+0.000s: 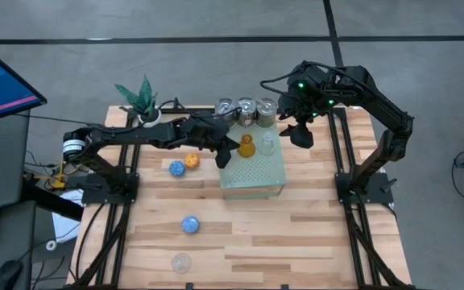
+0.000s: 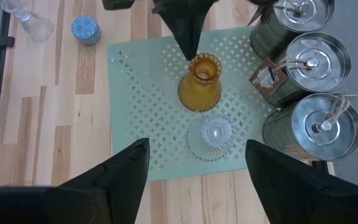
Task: Pick & Place candle stick holders
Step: Put the transparent candle holder on the shelf
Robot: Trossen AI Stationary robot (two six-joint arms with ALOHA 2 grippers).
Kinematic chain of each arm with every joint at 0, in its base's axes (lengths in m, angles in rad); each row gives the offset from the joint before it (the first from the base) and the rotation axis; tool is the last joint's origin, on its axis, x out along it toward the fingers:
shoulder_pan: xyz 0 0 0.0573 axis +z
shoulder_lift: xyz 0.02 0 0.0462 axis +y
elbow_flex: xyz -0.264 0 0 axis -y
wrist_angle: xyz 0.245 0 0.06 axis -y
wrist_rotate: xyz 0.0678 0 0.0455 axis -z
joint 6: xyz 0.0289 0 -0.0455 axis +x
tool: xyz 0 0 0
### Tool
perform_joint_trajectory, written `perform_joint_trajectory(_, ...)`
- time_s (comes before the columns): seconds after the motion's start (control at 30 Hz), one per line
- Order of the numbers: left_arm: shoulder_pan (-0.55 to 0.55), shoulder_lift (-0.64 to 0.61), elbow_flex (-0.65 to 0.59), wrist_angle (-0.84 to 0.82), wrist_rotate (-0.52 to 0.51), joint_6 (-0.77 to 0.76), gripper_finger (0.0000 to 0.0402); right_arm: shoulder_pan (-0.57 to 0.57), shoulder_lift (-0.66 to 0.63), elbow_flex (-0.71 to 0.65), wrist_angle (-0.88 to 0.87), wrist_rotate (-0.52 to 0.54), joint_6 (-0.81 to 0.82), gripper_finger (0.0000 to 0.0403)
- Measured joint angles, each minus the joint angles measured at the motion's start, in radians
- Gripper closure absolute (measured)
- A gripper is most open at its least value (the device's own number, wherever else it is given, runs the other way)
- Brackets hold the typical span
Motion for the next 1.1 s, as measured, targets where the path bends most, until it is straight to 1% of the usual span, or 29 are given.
perform_joint_trajectory(0.1,0.007,-0.07,0.0,-0.112,-0.023,0.0,0.0399,0.0,0.0,0.0,-0.002,0.0,0.0,0.0146)
perform_joint_trajectory(0.23,0.007,-0.204,0.001,-0.339,-0.038,0.0,0.0393,0.0,0.0,0.0,-0.005,0.0,-0.003,0.0146)
perform_joint_trajectory(0.3,0.007,-0.271,0.001,-0.459,-0.037,-0.002,0.0378,0.0,0.0,0.0,-0.005,0.0,-0.003,0.0146)
perform_joint_trajectory(0.37,0.001,-0.33,0.001,-0.55,-0.018,-0.027,0.0355,0.0,0.0,0.0,-0.005,0.0,-0.003,0.0146)
perform_joint_trajectory(0.43,-0.026,-0.379,0.001,-0.604,0.046,-0.088,0.0325,0.0,0.0,0.0,-0.005,0.0,-0.003,0.0146)
perform_joint_trajectory(0.5,-0.089,-0.418,0.001,-0.658,0.131,-0.138,0.0293,0.0,0.0,0.0,-0.005,0.0,-0.003,0.0146)
perform_joint_trajectory(0.57,-0.183,-0.448,0.001,-0.705,0.186,-0.178,0.026,0.0,0.0,0.0,-0.004,0.0,-0.002,0.0146)
perform_joint_trajectory(0.67,-0.341,-0.473,0.001,-0.733,0.198,-0.247,0.0213,-0.001,0.0,0.0,-0.004,0.0,-0.001,0.0146)
perform_joint_trajectory(0.73,-0.44,-0.476,0.001,-0.732,0.178,-0.296,0.0186,-0.001,0.0,0.0,-0.004,0.0,0.005,0.0146)
perform_joint_trajectory(0.8,-0.538,-0.465,0.001,-0.732,0.137,-0.34,0.0163,-0.001,0.001,0.0,-0.004,0.0,0.005,0.0146)
perform_joint_trajectory(0.93,-0.695,-0.424,-0.005,-0.725,0.049,-0.367,0.0125,-0.001,0.003,0.0,-0.003,-0.001,0.006,0.0146)
perform_joint_trajectory(1.0,-0.758,-0.405,-0.029,-0.692,0.01,-0.378,0.011,-0.001,0.008,0.0,0.001,-0.003,0.008,0.0146)
perform_joint_trajectory(1.1,-0.839,-0.374,-0.091,-0.591,-0.012,-0.458,0.0096,0.0,0.011,-0.001,0.002,-0.004,0.008,0.0146)
